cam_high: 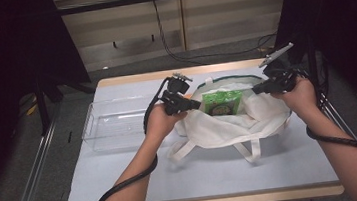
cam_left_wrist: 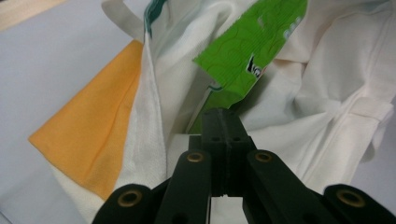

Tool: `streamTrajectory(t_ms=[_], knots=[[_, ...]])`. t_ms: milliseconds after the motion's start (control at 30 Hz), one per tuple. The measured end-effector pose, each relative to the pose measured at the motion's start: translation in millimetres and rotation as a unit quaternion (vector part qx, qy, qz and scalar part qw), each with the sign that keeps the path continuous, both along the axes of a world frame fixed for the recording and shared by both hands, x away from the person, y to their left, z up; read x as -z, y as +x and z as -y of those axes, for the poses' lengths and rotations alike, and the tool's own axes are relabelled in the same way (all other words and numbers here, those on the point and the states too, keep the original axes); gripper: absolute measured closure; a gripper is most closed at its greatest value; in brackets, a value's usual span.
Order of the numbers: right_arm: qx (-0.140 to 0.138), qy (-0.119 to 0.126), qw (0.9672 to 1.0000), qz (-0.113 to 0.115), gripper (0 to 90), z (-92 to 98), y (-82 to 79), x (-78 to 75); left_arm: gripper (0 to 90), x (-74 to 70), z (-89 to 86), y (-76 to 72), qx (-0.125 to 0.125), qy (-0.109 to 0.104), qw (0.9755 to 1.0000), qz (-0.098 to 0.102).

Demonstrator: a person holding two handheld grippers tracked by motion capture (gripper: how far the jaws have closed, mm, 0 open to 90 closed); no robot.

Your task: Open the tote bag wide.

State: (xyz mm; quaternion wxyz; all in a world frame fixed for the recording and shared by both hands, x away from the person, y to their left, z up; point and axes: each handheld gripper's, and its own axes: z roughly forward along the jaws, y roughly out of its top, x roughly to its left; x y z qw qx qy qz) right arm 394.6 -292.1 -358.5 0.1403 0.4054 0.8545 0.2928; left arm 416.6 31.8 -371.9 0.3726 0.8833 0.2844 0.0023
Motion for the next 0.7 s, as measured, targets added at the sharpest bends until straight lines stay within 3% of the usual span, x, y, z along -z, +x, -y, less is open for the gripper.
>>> streamTrajectory(t_ms=[100,267,633,700], knots=[[0.006,0.006,1.0000,-0.002,88.6,0.4,0.6,0.2,90.0,7.0,0.6,1.1,-0.001,0.007,1.0000,0.005],[0.008,0.010,0.9999,-0.002,88.7,1.4,3.0,0.6,90.0,12.0,5.4,1.3,-0.015,0.001,0.9997,0.019],[0.020,0.022,0.9995,-0.008,88.7,4.6,8.2,4.2,90.0,19.7,11.9,2.3,0.005,0.016,0.9998,0.011],[0.022,0.021,0.9995,-0.010,88.7,5.0,9.0,4.6,90.0,21.5,13.1,1.4,-0.001,0.013,0.9999,0.008]])
